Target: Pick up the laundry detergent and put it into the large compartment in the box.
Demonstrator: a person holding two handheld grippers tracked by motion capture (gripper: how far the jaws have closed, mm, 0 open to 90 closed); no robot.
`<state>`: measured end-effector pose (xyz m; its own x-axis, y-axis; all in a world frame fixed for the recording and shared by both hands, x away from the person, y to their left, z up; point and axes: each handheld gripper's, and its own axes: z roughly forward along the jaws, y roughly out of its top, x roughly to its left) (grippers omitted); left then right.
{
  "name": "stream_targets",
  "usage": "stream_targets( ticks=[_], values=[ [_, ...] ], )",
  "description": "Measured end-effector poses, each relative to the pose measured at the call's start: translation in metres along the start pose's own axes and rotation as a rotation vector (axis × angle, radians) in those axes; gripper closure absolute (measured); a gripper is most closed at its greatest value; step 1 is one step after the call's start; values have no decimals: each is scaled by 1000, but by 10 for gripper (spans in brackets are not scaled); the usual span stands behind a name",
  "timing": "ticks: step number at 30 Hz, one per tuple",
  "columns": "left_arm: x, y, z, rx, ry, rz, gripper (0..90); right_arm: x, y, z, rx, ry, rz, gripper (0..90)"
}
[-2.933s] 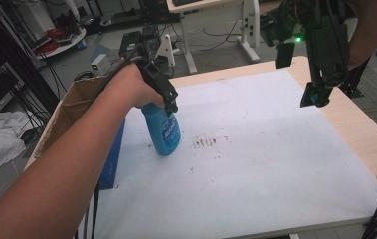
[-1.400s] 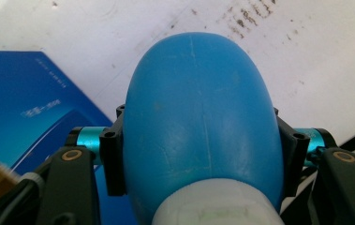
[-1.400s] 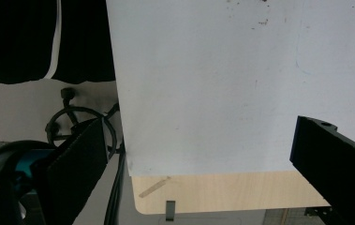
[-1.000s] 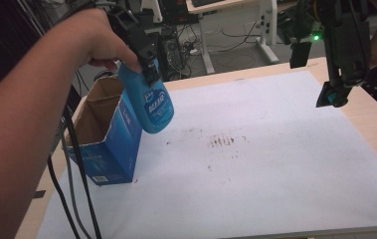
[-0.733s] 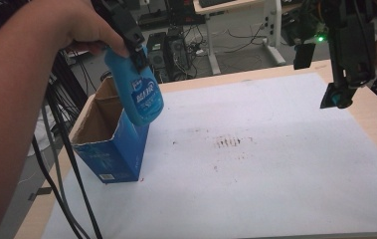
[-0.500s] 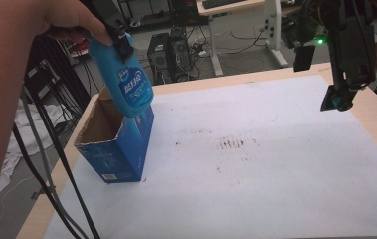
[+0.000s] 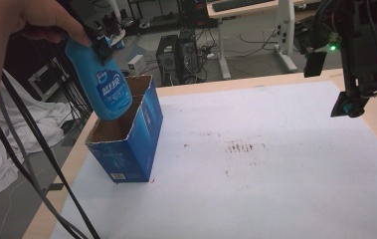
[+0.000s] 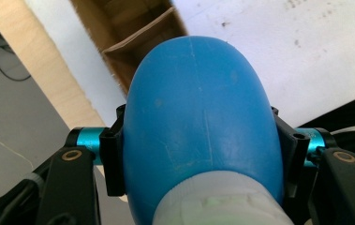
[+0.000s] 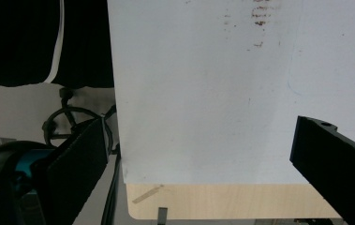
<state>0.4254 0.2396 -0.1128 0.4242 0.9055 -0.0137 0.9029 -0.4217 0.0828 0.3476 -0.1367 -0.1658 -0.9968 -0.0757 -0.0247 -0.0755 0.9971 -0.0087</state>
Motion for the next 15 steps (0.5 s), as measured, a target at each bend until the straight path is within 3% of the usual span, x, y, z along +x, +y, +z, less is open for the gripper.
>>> stream_targets(
  ticks=[6, 12, 15],
  values=[
    [11, -1, 15, 12, -10, -12, 372, 0, 0, 0, 0, 2, 5, 35],
    [14, 0, 31, 24, -25, 4, 372, 1, 0, 0, 8, -10, 16, 35],
    [17, 1, 46, 36, -34, 26, 372, 2, 1, 0, 0, -12, 5, 35]
  ],
)
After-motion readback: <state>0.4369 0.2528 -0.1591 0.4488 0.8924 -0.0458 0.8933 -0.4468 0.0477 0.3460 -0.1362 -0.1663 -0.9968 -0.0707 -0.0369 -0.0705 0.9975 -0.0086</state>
